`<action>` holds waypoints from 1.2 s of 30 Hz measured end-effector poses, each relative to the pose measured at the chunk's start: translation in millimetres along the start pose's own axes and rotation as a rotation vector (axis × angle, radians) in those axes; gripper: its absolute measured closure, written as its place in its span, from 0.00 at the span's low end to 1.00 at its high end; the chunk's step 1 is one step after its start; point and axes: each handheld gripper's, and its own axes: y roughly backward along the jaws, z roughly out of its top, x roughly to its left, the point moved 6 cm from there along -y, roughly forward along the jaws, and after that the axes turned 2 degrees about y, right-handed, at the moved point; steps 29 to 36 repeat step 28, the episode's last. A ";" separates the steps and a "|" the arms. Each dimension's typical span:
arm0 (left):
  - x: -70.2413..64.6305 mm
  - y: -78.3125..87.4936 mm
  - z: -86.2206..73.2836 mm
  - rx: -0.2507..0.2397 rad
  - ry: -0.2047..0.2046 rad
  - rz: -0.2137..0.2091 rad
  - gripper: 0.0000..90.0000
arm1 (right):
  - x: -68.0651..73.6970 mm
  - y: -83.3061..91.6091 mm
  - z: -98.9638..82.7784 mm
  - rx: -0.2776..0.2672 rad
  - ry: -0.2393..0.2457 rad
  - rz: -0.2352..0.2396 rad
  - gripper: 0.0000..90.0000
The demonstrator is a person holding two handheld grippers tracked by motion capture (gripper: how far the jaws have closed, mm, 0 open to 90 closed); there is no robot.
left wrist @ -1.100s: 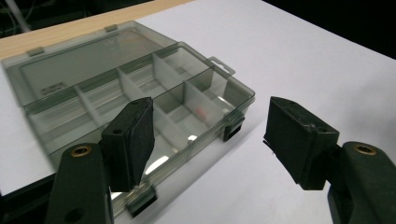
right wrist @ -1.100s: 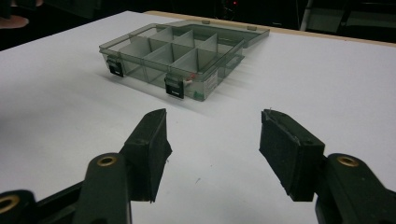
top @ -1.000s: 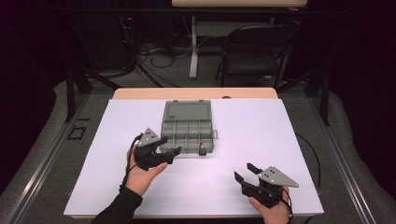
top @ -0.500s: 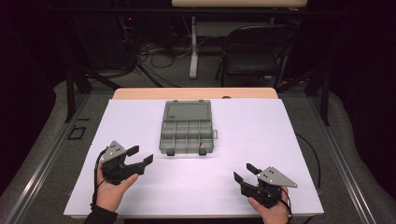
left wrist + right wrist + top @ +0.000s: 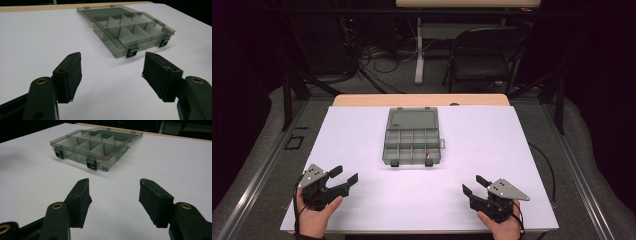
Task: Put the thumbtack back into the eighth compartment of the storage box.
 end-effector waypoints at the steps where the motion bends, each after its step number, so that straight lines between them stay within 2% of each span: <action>1: 0.8 0.2 -1.6 0.001 0.001 0.001 0.35 | 0.3 -0.2 0.0 0.000 -0.001 0.000 0.46; 7: 3.6 0.1 -8.9 0.009 0.001 0.003 0.35 | 0.0 -0.4 -0.2 0.002 -0.002 -0.001 0.46; 16: 2.4 -4.9 -14.8 0.028 -0.043 0.006 0.36 | -1.1 -0.3 -0.4 0.002 -0.003 -0.001 0.46; 27: 6.4 -6.8 -17.1 0.039 -0.022 0.010 0.36 | -1.3 0.6 0.1 0.002 0.003 -0.003 0.46; 36: 7.1 -7.1 -17.3 0.040 -0.021 0.009 0.36 | -1.3 0.7 0.1 0.002 0.002 -0.003 0.46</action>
